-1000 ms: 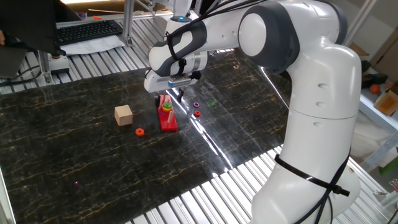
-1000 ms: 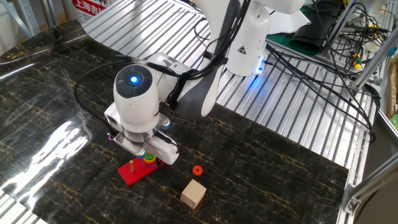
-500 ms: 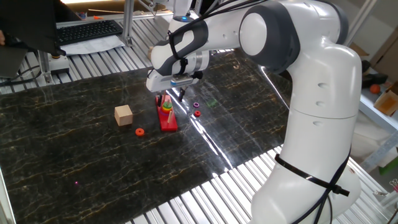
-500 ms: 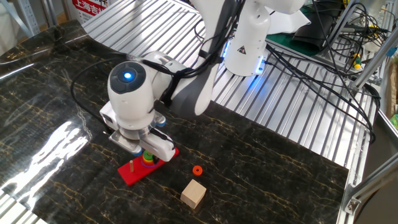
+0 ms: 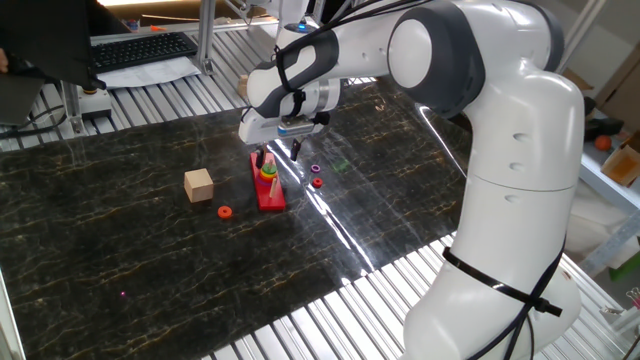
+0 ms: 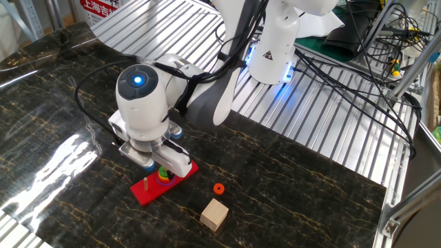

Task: Take out one Hanoi block and throw it aside

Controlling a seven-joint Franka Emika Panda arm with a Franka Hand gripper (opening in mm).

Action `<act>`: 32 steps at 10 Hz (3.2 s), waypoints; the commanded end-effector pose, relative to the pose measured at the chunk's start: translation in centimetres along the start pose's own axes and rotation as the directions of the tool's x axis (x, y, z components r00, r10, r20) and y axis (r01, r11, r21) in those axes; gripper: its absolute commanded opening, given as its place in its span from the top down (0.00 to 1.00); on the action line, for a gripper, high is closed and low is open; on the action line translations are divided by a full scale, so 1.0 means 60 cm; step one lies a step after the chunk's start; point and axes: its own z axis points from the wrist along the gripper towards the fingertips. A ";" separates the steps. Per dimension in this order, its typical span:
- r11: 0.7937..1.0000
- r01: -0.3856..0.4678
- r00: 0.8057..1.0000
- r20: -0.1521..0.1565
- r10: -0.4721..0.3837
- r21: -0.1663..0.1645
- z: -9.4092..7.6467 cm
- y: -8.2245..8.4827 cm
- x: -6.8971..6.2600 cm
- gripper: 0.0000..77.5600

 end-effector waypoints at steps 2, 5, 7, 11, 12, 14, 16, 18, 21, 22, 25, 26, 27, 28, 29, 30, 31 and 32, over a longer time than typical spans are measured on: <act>1.000 -0.016 1.000 -0.001 0.016 0.012 -0.010 -0.003 0.011 0.00; 1.000 -0.019 1.000 0.004 0.019 0.008 0.000 -0.003 0.012 0.00; 1.000 -0.026 0.999 0.019 0.026 0.008 -0.001 -0.003 0.009 0.00; 1.000 -0.026 0.999 0.024 0.025 0.012 0.004 -0.003 0.002 0.00; 1.000 -0.025 0.999 0.025 0.025 0.011 0.008 -0.004 0.002 0.00; 1.000 -0.023 0.999 0.023 0.023 0.012 0.008 -0.005 0.002 0.00; 1.000 -0.018 1.000 0.022 0.018 0.011 0.008 -0.006 0.002 0.00; 1.000 -0.016 1.000 0.022 0.016 0.011 0.008 -0.006 0.002 0.00; 1.000 -0.016 1.000 0.022 0.016 0.012 0.008 -0.006 0.002 0.00; 1.000 -0.016 1.000 0.022 0.016 0.012 0.008 -0.006 0.002 0.97; 1.000 -0.016 1.000 0.022 0.016 0.012 0.008 -0.006 0.002 0.97; 1.000 -0.016 1.000 0.022 0.016 0.012 0.008 -0.006 0.002 0.97; 1.000 -0.016 1.000 0.022 0.016 0.012 0.008 -0.006 0.002 0.97; 1.000 -0.016 1.000 0.022 0.016 0.012 0.008 -0.006 0.002 0.97; 1.000 -0.016 1.000 0.022 0.016 0.012 0.008 -0.006 0.002 0.97; 1.000 -0.016 1.000 0.022 0.016 0.012 0.008 -0.006 0.002 0.97; 1.000 -0.016 1.000 0.022 0.016 0.012 0.008 -0.006 0.002 0.97; 1.000 -0.016 1.000 0.022 0.016 0.012 0.008 -0.006 0.002 0.97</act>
